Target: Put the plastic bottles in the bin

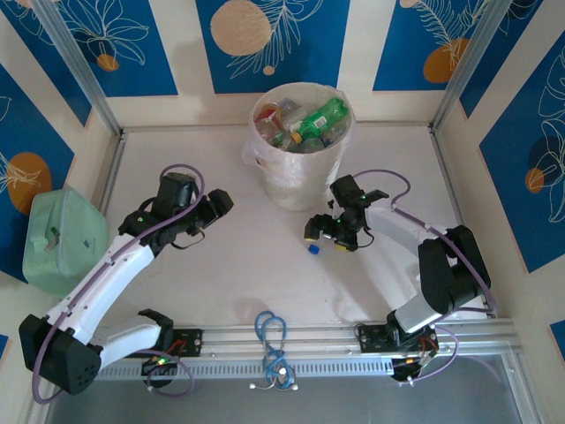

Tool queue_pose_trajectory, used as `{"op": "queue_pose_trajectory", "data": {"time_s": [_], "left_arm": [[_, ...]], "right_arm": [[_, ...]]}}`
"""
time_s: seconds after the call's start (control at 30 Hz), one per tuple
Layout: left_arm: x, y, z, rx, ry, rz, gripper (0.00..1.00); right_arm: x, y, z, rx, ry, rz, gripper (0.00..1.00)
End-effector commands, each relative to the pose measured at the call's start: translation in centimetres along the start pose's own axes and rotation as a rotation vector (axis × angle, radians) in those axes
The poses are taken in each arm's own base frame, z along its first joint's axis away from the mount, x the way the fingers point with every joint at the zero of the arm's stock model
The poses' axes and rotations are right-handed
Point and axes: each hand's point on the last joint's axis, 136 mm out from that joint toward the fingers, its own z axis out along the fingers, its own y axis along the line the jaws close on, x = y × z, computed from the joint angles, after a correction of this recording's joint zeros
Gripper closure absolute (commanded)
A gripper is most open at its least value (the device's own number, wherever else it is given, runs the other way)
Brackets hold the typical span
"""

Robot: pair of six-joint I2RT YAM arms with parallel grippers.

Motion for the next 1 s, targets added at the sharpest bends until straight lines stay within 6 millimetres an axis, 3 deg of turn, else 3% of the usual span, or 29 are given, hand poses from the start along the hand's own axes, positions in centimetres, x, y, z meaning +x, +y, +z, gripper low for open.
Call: {"op": "queue_pose_trajectory", "data": {"time_s": [0.0, 0.33, 0.57, 0.7, 0.97], "left_arm": [[0.4, 0.1, 0.3, 0.008, 0.012, -0.009, 0.20], [0.6, 0.4, 0.5, 0.004, 0.017, -0.012, 0.20], [0.7, 0.5, 0.4, 0.005, 0.020, -0.007, 0.20], [0.9, 0.7, 0.5, 0.003, 0.025, -0.009, 0.20], [1.0, 0.7, 0.8, 0.007, 0.029, -0.012, 0.20]], "right_arm": [[-1.2, -0.5, -0.2, 0.092, -0.035, 0.033, 0.08], [-2.8, -0.2, 1.2, 0.200, -0.047, 0.233, 0.08], [-4.0, -1.9, 2.0, 0.221, -0.109, 0.434, 0.05], [-4.4, -3.3, 1.6, 0.219, -0.144, 0.527, 0.05], [-5.7, -4.6, 0.6, 0.241, -0.172, 0.547, 0.08]]}}
